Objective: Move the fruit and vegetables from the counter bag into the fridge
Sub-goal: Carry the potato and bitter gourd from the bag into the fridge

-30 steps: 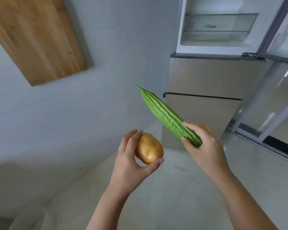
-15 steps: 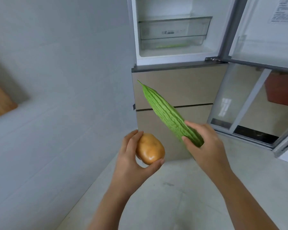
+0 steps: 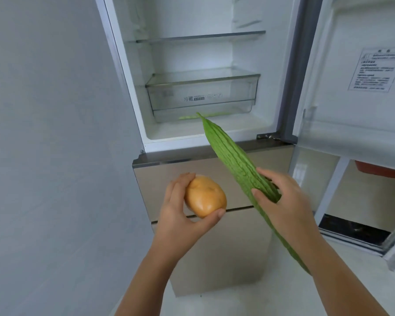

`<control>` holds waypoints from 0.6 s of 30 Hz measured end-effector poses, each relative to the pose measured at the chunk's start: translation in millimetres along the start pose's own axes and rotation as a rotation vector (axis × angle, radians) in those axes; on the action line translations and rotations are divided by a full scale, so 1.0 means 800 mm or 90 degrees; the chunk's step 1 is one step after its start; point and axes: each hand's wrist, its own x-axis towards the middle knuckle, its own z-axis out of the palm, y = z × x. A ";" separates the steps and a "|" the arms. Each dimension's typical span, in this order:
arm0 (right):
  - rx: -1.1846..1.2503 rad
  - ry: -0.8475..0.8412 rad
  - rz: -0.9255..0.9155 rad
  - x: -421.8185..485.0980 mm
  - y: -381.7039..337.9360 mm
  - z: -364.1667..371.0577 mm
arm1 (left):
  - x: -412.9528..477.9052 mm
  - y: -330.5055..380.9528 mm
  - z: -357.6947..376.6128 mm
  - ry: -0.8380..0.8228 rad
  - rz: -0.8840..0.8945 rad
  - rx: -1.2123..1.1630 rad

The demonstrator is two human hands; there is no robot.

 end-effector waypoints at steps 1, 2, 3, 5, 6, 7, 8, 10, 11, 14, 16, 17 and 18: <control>-0.004 0.002 -0.003 0.017 0.006 0.001 | 0.016 -0.002 0.006 0.002 0.007 0.005; -0.001 0.007 -0.005 0.033 0.011 0.002 | 0.032 -0.005 0.011 0.002 0.017 0.013; 0.003 0.013 -0.008 0.049 0.015 0.003 | 0.048 -0.008 0.015 0.002 0.030 0.018; -0.006 0.024 -0.025 0.079 0.020 0.006 | 0.081 -0.014 0.021 0.004 0.054 0.026; -0.015 0.031 -0.035 0.095 0.022 0.008 | 0.097 -0.017 0.023 0.007 0.064 0.025; -0.019 0.036 -0.044 0.111 0.025 0.010 | 0.114 -0.020 0.025 0.011 0.073 0.019; -0.021 0.037 -0.051 0.128 0.026 0.013 | 0.131 -0.024 0.026 0.015 0.081 0.015; -0.024 0.037 -0.055 0.160 0.027 0.022 | 0.167 -0.035 0.026 0.025 0.097 0.015; -0.022 0.038 -0.056 0.176 0.026 0.027 | 0.186 -0.042 0.026 0.029 0.100 0.015; -0.013 0.042 -0.062 0.229 0.022 0.044 | 0.243 -0.065 0.024 0.036 0.110 0.008; -0.027 0.041 -0.075 0.263 0.018 0.056 | 0.276 -0.080 0.022 0.033 0.116 0.009; -0.039 0.045 -0.080 0.282 0.016 0.063 | 0.294 -0.088 0.020 0.031 0.118 0.006; -0.051 0.048 -0.084 0.301 0.014 0.071 | 0.313 -0.095 0.017 0.032 0.123 0.005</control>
